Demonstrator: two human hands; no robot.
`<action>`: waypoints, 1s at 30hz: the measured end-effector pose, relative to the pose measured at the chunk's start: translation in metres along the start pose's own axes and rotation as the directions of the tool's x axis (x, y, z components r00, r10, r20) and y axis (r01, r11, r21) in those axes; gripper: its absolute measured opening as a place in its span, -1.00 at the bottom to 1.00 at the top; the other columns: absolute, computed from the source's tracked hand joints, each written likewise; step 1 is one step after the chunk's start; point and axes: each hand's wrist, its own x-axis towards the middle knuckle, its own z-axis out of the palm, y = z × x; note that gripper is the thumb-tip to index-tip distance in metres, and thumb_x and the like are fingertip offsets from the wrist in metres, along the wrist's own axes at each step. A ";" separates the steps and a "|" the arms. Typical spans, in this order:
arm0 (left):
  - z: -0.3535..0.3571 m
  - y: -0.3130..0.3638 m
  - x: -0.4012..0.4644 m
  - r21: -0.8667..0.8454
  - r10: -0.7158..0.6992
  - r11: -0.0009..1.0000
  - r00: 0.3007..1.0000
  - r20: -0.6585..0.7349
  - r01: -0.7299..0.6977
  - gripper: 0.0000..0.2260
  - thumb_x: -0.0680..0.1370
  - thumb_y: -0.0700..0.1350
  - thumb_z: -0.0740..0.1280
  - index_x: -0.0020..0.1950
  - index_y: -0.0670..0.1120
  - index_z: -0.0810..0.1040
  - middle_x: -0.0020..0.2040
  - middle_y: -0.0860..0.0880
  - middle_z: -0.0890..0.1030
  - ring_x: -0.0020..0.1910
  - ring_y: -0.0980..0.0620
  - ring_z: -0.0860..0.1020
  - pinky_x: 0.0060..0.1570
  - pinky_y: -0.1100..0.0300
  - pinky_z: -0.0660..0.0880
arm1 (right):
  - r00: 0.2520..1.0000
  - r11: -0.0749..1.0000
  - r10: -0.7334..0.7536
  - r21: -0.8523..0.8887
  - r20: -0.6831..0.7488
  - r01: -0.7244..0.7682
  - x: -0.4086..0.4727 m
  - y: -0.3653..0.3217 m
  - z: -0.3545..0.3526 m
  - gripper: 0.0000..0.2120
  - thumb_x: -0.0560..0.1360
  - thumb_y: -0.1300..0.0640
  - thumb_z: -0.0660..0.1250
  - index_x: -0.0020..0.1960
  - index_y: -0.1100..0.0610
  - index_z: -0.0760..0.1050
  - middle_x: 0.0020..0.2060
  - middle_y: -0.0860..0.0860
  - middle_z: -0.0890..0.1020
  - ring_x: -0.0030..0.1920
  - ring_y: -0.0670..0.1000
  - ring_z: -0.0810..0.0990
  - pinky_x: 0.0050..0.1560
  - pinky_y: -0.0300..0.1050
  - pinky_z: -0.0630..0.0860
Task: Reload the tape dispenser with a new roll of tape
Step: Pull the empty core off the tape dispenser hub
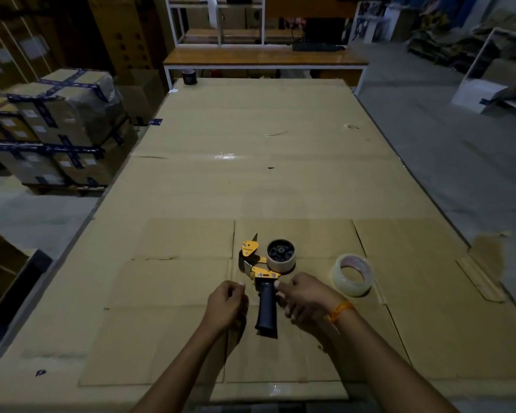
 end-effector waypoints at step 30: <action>0.001 0.018 0.011 0.356 -0.017 0.930 0.962 0.273 -0.085 -0.69 0.48 0.09 0.60 -0.06 -0.14 0.68 -0.23 0.04 0.68 -0.34 0.31 0.59 -0.27 0.38 0.50 | 0.967 0.994 0.026 -0.101 -0.252 -0.053 0.099 -0.054 -0.064 -0.69 0.40 0.15 0.68 0.01 0.25 0.65 0.04 0.20 0.76 0.08 0.18 0.78 0.12 0.13 0.76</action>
